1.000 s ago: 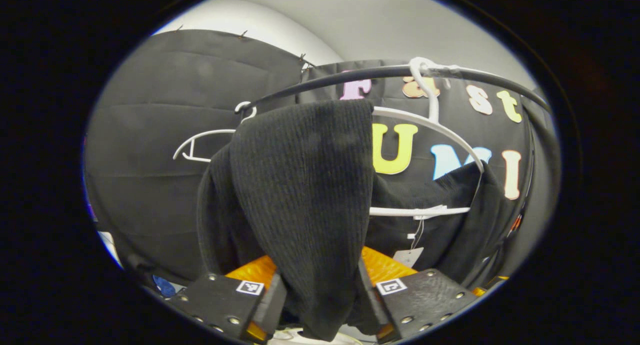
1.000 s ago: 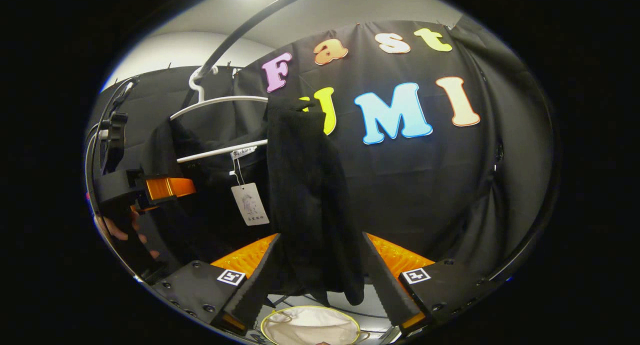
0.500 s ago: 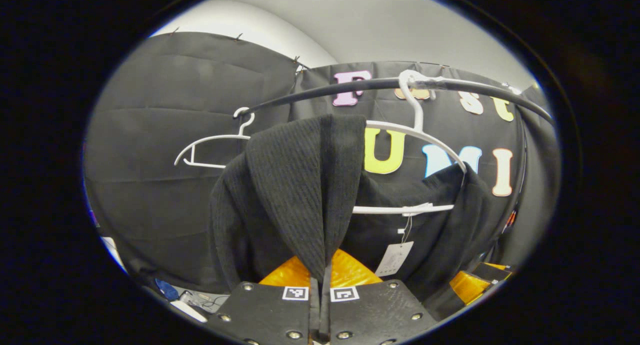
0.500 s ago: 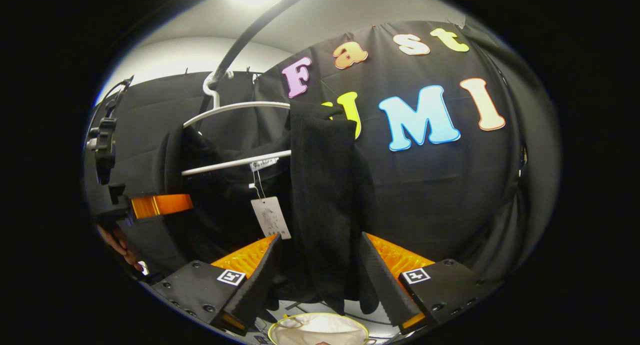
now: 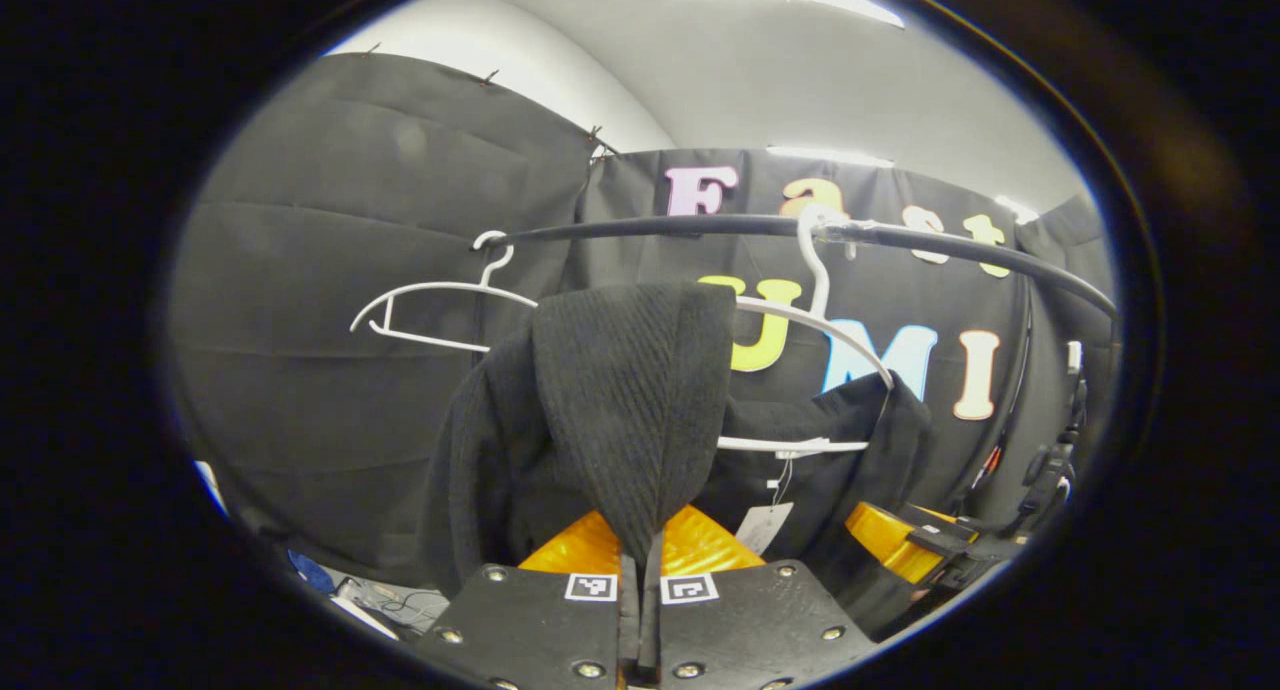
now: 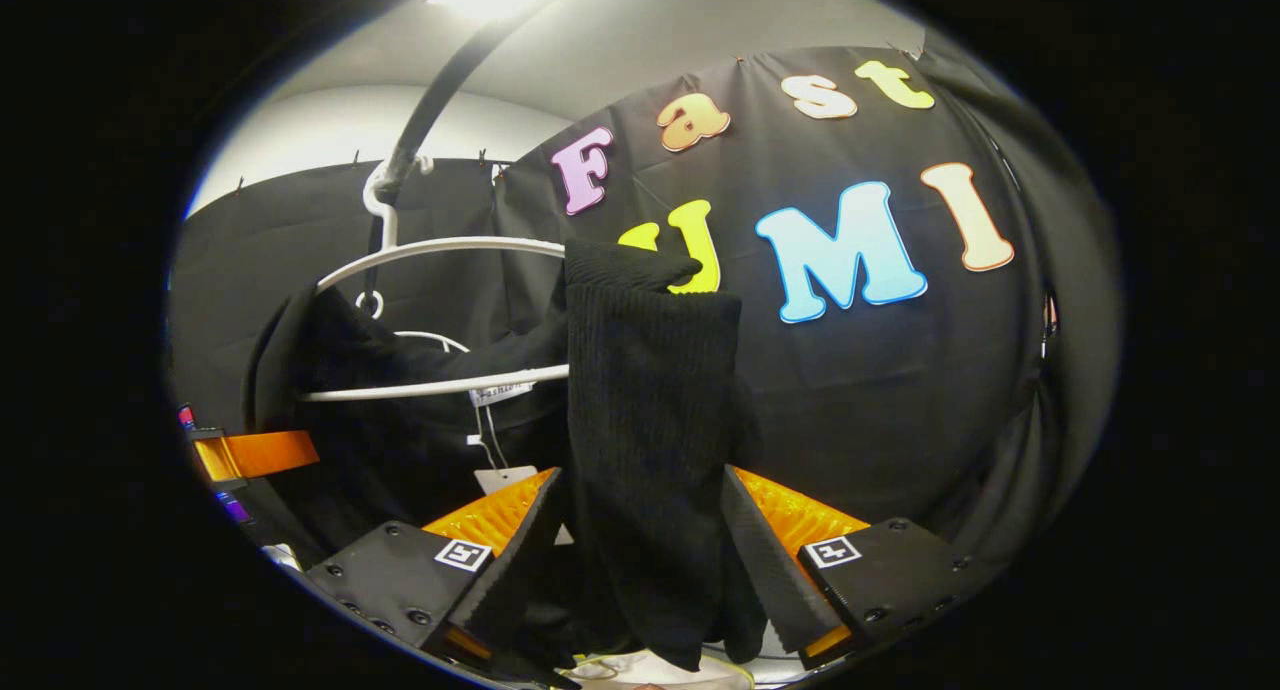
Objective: Grasp the clothes on the hanger with both hands and then place them into the laundry hamper below.
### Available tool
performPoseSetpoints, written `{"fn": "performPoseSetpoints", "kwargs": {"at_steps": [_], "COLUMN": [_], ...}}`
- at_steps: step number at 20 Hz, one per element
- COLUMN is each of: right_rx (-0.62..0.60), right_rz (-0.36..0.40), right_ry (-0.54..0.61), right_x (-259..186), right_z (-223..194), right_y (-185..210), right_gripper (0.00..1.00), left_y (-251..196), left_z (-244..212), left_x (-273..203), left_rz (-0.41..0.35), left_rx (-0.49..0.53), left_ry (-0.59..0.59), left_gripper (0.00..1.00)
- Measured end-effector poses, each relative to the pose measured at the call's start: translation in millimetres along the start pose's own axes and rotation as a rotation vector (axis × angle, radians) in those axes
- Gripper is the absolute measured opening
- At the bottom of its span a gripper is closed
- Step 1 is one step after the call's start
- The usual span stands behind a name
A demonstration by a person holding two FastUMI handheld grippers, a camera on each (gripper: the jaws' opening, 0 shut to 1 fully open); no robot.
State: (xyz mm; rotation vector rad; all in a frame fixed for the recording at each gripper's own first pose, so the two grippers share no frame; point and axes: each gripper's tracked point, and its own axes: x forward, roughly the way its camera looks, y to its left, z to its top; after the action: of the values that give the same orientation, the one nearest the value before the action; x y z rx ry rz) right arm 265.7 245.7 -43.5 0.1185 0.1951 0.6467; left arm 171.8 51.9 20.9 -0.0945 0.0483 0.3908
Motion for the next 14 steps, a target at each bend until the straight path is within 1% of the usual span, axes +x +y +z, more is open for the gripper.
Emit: {"fn": "performPoseSetpoints", "kwargs": {"at_steps": [1,4,5,7,8,9,12,13,14], "right_rx": [0.0,-0.016,-0.021,-0.034,-0.039,-0.041,-0.036,-0.031,-0.025], "right_rz": [-0.012,-0.019,-0.019,-0.022,-0.027,-0.032,-0.05,-0.028,0.006], "right_ry": [-0.013,-0.044,-0.046,-0.05,-0.054,-0.06,-0.074,-0.08,-0.084], "right_x": [5,20,24,31,33,37,38,38,37], "right_z": [3,8,9,10,12,14,19,20,21], "right_y": [0,5,7,9,8,7,4,8,14], "right_gripper": [0.98,0.98,0.92,0.92,0.89,0.84,0.36,0.19,0.14], "left_y": [0,0,-1,-3,-4,-5,-3,-2,-1], "left_z": [1,3,3,3,3,2,3,4,5], "left_x": [0,-2,-4,-5,-5,-5,-6,-7,-9], "left_rz": [-0.008,-0.015,-0.018,-0.023,-0.027,-0.031,-0.041,-0.044,-0.046], "left_rx": [0.003,0.02,0.026,0.037,0.039,0.039,0.034,0.034,0.035], "left_ry": [0.002,0.006,0.004,-0.001,-0.002,-0.002,-0.001,-0.002,-0.003], "left_gripper": [0.02,0.0,0.0,0.0,0.0,0.0,0.0,0.0,0.0]}}
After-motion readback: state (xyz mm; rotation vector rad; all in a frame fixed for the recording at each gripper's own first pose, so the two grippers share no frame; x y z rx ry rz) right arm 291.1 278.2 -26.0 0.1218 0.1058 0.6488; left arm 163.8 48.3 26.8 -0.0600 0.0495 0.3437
